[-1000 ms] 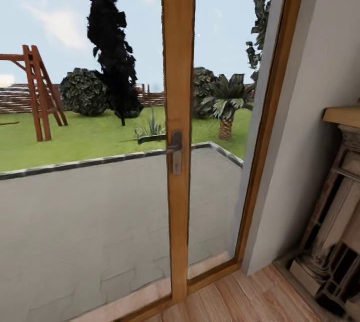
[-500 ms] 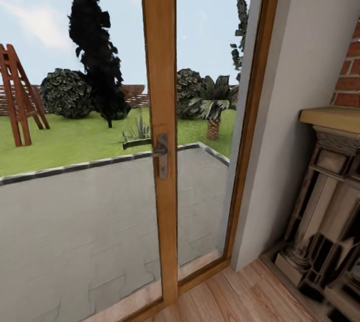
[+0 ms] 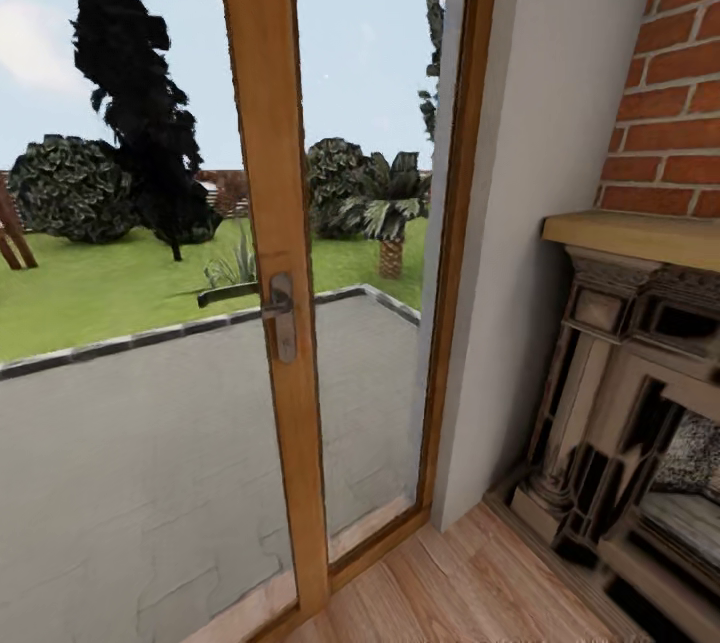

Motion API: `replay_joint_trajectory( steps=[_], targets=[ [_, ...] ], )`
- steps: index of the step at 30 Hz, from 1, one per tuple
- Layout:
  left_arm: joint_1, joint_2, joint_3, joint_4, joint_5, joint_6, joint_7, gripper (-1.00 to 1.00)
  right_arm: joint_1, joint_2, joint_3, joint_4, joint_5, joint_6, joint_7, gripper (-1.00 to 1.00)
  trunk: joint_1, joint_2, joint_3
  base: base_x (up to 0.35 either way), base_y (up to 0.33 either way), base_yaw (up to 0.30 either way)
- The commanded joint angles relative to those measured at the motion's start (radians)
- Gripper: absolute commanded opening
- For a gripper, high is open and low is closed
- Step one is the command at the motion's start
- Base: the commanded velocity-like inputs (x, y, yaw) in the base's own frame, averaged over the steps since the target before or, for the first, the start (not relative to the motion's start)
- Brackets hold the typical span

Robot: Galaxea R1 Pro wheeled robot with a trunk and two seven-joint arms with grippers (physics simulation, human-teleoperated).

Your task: Place each of the two pumpkins and all three candles from the living room inside a cabinet in the living room (use any cabinet), then make sure every cabinet is closed, and position the cauldron so it is next to a table in the living room.

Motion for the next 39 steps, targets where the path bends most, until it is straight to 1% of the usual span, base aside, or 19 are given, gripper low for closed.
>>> replay_joint_trajectory(
  steps=[1, 7, 21, 39],
  targets=[
    [0.000, 0.000, 0.001, 0.000, 0.002, -0.003, 0.000, 1.00, -0.001, 0.000, 0.000, 0.001, 0.000, -0.004, 0.001, 1.00, 0.000, -0.001, -0.001, 0.000, 0.000, -0.289],
    [0.000, 0.000, 0.001, 0.000, 0.002, -0.003, 0.000, 1.00, -0.001, 0.000, 0.000, 0.001, 0.000, -0.004, 0.001, 1.00, 0.000, -0.001, 0.004, -0.068, 0.000, -0.285],
    [0.000, 0.000, 0.000, 0.000, 0.002, -0.003, -0.002, 1.00, -0.001, 0.000, -0.001, 0.001, 0.000, -0.003, 0.001, 1.00, 0.000, -0.001, 0.015, -0.193, 0.000, -0.274],
    [0.000, 0.000, -0.001, 0.000, 0.002, -0.003, -0.003, 1.00, -0.001, 0.000, -0.001, 0.001, 0.000, -0.003, 0.000, 1.00, 0.000, -0.001, 0.025, -0.014, 0.000, -0.284]
  ],
)
